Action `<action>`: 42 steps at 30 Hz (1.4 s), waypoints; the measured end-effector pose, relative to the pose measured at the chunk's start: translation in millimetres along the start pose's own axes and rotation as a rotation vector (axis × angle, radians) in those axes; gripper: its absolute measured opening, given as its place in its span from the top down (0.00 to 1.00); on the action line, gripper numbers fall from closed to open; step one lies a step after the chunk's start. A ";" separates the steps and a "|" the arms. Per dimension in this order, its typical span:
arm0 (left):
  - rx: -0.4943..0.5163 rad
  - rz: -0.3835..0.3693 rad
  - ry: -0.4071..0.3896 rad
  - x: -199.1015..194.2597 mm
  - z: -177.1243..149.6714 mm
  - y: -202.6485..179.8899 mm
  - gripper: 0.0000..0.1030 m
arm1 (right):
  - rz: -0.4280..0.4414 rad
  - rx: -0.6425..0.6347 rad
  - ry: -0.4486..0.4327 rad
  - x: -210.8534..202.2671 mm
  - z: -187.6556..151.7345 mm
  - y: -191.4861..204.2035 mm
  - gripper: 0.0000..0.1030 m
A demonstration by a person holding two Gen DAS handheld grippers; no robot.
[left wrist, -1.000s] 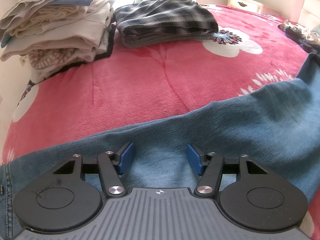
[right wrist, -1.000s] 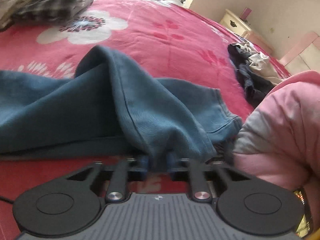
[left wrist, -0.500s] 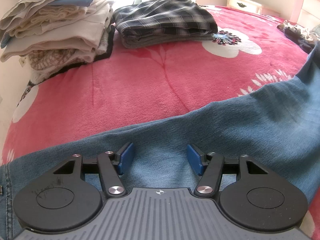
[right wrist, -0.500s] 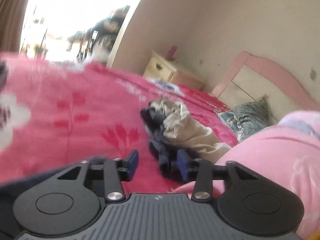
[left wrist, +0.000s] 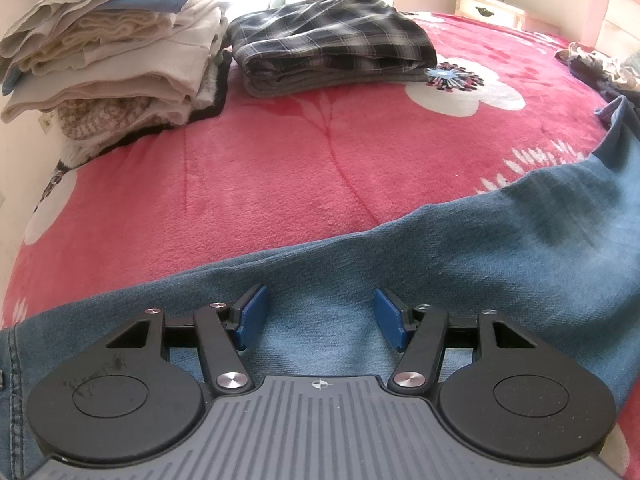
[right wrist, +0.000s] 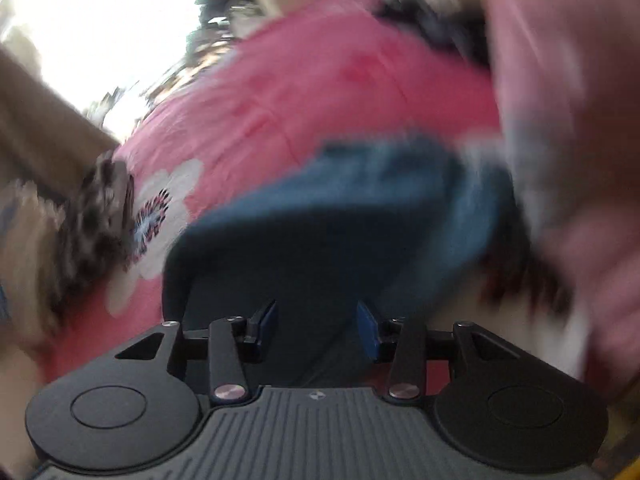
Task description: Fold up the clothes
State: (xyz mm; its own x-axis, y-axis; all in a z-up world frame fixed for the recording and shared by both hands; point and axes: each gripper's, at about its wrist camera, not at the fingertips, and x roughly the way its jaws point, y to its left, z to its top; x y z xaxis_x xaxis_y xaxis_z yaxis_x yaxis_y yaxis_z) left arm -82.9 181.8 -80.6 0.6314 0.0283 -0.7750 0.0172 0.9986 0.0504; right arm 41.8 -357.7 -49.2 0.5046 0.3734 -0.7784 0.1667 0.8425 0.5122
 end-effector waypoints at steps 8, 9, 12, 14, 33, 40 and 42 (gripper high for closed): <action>-0.002 0.001 -0.005 -0.7 -0.7 -0.3 0.42 | 0.043 0.141 0.008 18.4 -6.6 -23.7 0.62; -0.002 0.002 -0.006 -0.8 -0.8 -0.4 0.42 | 0.046 0.139 0.000 21.1 -5.9 -22.9 0.63; -0.002 0.002 -0.008 -0.5 -0.9 -0.3 0.42 | 0.053 0.151 -0.026 30.9 -6.5 -24.0 0.63; -0.001 0.001 -0.010 -0.2 -0.8 -0.2 0.41 | 0.051 0.152 -0.043 32.7 -6.7 -22.8 0.65; 0.004 -0.001 -0.017 -0.5 -1.5 -0.7 0.41 | -0.111 -0.022 -0.247 -22.6 -23.1 8.0 1.00; 0.012 -0.008 -0.013 -0.4 -0.8 0.3 0.41 | -0.179 -0.051 -0.228 -20.5 -29.2 4.8 1.00; 0.012 -0.008 -0.013 -0.2 -0.6 0.6 0.41 | -0.208 -0.095 -0.225 -11.6 -30.0 7.9 1.00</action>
State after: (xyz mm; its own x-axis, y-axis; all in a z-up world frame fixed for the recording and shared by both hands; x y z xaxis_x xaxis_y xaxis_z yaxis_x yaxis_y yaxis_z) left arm -83.5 182.4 -80.8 0.6412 0.0195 -0.7671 0.0312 0.9982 0.0514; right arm 11.8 -343.7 -47.0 0.6444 0.1031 -0.7577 0.2111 0.9284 0.3059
